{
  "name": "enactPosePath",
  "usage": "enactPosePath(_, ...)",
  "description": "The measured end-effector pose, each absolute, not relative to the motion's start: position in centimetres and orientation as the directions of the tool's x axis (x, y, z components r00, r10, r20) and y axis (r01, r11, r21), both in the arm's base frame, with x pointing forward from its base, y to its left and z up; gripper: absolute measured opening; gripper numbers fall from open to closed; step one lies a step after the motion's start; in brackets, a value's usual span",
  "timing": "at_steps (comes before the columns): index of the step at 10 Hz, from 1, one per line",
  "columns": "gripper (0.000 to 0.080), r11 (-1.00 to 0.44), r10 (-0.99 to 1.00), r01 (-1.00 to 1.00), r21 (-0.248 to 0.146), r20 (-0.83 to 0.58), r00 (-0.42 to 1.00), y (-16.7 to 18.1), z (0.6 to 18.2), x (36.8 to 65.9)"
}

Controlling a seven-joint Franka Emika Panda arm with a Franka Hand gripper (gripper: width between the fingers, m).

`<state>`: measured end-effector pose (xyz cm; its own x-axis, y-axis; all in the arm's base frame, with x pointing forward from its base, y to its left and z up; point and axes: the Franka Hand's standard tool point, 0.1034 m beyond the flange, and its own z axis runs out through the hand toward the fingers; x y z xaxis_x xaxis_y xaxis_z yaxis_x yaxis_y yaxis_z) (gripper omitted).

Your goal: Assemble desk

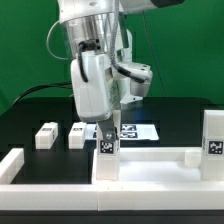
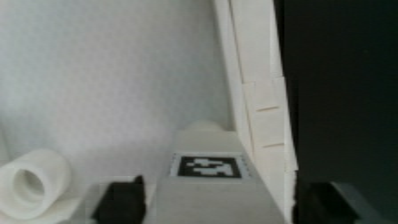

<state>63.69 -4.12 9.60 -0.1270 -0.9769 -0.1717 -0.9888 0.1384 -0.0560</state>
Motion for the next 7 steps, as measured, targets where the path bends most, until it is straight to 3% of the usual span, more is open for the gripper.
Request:
enactPosePath(1, 0.0570, -0.042, -0.988, -0.995, -0.090, -0.147, 0.055, -4.08, 9.41, 63.64)
enactPosePath(2, 0.0570, -0.201, -0.968, -0.973, -0.114, -0.131, 0.215, -3.98, 9.38, 63.63)
enactPosePath(3, 0.0635, -0.388, -0.909, -0.912, -0.137, -0.105, 0.402, -3.97, 9.47, 63.64)
enactPosePath(6, 0.0649, -0.613, -0.776, -0.774, -0.157, -0.063, 0.627, -4.29, 9.41, 63.61)
enactPosePath(7, 0.0649, -0.727, -0.673, -0.671, -0.148, -0.038, 0.738, -4.59, 9.51, 63.54)
